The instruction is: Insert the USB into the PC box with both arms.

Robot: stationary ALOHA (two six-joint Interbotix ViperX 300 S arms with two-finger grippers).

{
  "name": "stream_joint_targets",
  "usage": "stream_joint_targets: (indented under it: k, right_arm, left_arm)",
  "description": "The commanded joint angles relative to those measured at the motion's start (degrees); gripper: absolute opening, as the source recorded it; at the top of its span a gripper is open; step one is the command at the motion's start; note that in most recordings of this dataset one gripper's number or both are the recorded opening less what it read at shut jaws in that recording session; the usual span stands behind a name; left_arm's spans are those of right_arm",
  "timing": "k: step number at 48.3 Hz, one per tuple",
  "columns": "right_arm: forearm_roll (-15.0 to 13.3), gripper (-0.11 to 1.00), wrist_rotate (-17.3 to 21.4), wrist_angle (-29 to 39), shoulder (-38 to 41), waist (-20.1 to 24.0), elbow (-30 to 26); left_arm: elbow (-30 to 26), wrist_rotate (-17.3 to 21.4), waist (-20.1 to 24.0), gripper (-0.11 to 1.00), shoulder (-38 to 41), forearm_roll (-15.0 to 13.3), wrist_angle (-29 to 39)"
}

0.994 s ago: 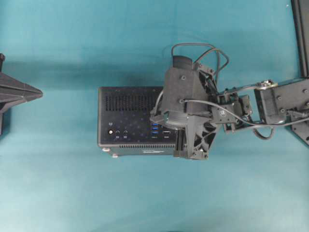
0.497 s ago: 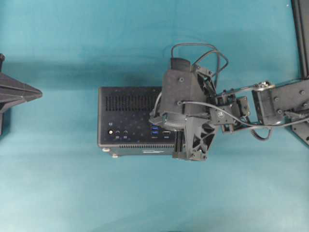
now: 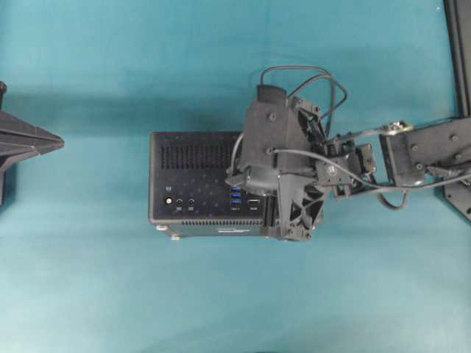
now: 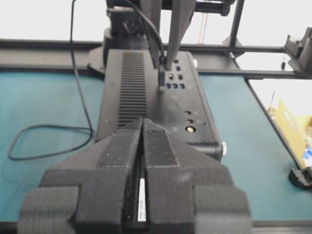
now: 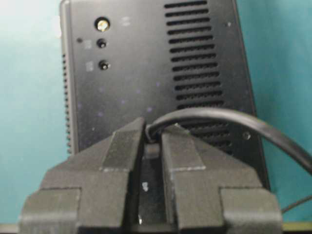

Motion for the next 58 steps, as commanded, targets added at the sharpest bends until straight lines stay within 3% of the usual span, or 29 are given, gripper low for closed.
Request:
stream_joint_targets:
  k: [1,9,19,47,58]
  right_arm:
    - [0.26,0.14,-0.53,0.26,-0.18,-0.26,0.18]
    - [0.62,0.14,-0.35,0.09,-0.18,0.44,0.26]
    - [3.08,0.14,-0.35,-0.18,0.09,1.93,0.35]
    - [2.99,0.14,-0.62,0.35,0.09,-1.32,0.53]
    - [3.78,0.14,-0.53,0.62,0.26,-0.18,0.79]
  left_arm:
    - [-0.53,-0.09,-0.09,0.00,0.26,0.09,-0.53]
    - [-0.53,-0.09,-0.09,0.00,0.18,0.09,-0.53]
    - [-0.44,-0.09,-0.09,0.00,0.00,0.09,-0.53]
    - [-0.35,-0.09,-0.09,0.00,0.09,0.09,-0.44]
    - [-0.35,-0.09,-0.09,0.00,0.00,0.09,-0.53]
